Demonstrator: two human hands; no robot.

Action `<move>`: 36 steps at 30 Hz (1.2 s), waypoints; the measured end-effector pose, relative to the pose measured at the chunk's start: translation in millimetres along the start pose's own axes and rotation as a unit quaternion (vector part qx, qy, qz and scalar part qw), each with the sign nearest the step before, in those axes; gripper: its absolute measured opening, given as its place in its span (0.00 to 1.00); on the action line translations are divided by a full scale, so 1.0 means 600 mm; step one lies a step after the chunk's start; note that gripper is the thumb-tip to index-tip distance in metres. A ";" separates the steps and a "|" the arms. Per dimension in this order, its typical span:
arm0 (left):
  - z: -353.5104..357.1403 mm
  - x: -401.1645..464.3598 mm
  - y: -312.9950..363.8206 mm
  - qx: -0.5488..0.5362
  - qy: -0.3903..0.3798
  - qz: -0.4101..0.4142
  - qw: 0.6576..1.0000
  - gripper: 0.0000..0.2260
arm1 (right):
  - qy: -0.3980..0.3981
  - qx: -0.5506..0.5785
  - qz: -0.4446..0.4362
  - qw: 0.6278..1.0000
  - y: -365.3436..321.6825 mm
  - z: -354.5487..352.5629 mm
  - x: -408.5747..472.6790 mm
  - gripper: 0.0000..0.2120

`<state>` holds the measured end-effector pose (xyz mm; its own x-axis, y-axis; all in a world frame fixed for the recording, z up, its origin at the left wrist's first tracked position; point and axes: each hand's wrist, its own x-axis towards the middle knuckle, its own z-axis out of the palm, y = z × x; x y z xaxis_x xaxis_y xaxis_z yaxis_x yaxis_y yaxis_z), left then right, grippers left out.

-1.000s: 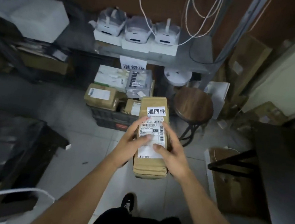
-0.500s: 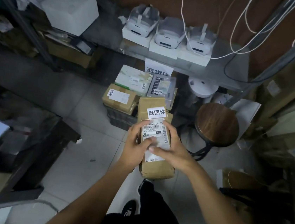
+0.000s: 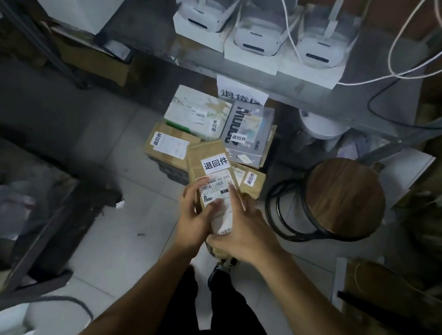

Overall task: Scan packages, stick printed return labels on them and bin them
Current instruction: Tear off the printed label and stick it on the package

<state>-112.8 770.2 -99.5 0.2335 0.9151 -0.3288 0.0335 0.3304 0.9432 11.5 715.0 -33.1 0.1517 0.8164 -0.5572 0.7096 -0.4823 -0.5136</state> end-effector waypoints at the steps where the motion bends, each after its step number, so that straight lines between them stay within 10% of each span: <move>1: 0.006 0.015 -0.003 -0.012 0.005 -0.009 1.000 0.21 | 0.007 -0.002 0.006 1.000 0.003 -0.006 0.012 0.58; 23: 0.004 0.270 -0.043 0.222 -0.103 0.100 0.965 0.25 | 0.047 -0.021 -0.037 0.998 0.120 -0.061 0.231 0.49; 30: -0.028 0.432 -0.074 0.571 -0.337 0.310 0.682 0.43 | 0.026 -0.084 -0.109 0.990 0.225 -0.039 0.282 0.49; 36: -0.003 0.530 -0.141 0.620 -0.435 0.331 0.564 0.45 | 0.043 -0.143 -0.184 0.971 0.316 -0.005 0.337 0.47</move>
<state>-43.1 1033.9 -283.9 0.9634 0.1059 -0.2462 0.1863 -0.9250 0.3311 178.7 789.7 -241.4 -0.1001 0.9465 -0.3067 0.8872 -0.0546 -0.4581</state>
